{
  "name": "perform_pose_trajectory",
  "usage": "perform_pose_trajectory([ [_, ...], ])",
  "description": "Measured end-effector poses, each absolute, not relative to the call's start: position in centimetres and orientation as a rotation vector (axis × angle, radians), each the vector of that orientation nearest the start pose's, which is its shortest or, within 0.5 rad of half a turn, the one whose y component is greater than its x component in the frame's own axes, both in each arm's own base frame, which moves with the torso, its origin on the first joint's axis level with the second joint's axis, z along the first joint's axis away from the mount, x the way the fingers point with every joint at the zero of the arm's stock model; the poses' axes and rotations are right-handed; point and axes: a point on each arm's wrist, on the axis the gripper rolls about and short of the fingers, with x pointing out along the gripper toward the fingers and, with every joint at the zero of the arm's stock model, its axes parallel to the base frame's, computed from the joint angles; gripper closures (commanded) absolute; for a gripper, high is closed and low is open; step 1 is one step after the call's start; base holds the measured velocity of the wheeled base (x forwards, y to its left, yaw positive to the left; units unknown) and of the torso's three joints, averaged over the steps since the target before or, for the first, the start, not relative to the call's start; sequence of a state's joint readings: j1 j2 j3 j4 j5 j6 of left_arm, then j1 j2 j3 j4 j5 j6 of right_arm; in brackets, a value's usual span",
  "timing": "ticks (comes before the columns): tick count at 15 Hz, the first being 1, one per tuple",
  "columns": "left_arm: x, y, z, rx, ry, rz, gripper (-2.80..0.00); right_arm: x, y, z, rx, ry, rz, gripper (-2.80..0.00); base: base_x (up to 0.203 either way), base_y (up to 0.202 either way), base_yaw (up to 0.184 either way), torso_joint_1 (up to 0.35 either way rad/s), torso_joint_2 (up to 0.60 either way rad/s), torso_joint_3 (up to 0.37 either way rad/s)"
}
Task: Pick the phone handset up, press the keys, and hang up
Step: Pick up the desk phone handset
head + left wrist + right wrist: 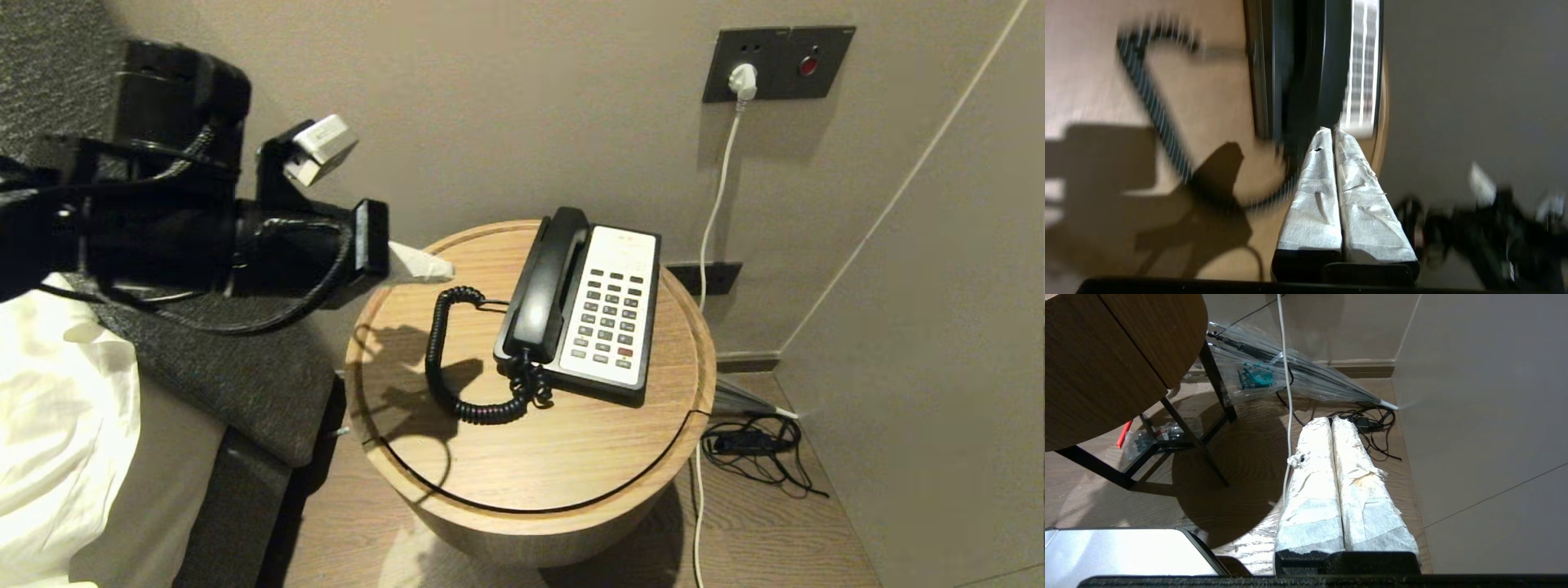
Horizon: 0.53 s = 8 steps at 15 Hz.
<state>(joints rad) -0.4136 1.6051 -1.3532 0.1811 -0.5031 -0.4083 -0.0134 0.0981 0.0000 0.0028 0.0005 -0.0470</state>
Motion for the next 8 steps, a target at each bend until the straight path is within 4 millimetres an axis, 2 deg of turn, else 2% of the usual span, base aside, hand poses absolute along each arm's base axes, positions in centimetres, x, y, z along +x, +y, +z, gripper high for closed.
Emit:
perform_pose_trajectory([
  [4, 28.8, -15.6, 28.5, -0.392, 0.629, -0.805, 0.00, -1.5, 0.0, 7.7, -0.046, 0.101, -0.010, 0.00, 0.000, 0.000, 0.000, 0.000, 0.00, 0.000],
  [5, 29.0, -16.2, 28.3, -0.383, 0.656, -0.799, -2.80, -1.5, 0.0, 7.7, -0.046, 0.101, -0.011, 0.00, 0.000, 0.000, 0.000, 0.000, 0.00, 0.000],
  [8, 29.6, -17.5, 27.6, -0.373, 0.695, -0.813, -2.80, -1.5, 0.0, 7.7, -0.046, 0.101, -0.011, 0.00, 0.000, 0.000, 0.000, 0.000, 0.00, 0.000],
])
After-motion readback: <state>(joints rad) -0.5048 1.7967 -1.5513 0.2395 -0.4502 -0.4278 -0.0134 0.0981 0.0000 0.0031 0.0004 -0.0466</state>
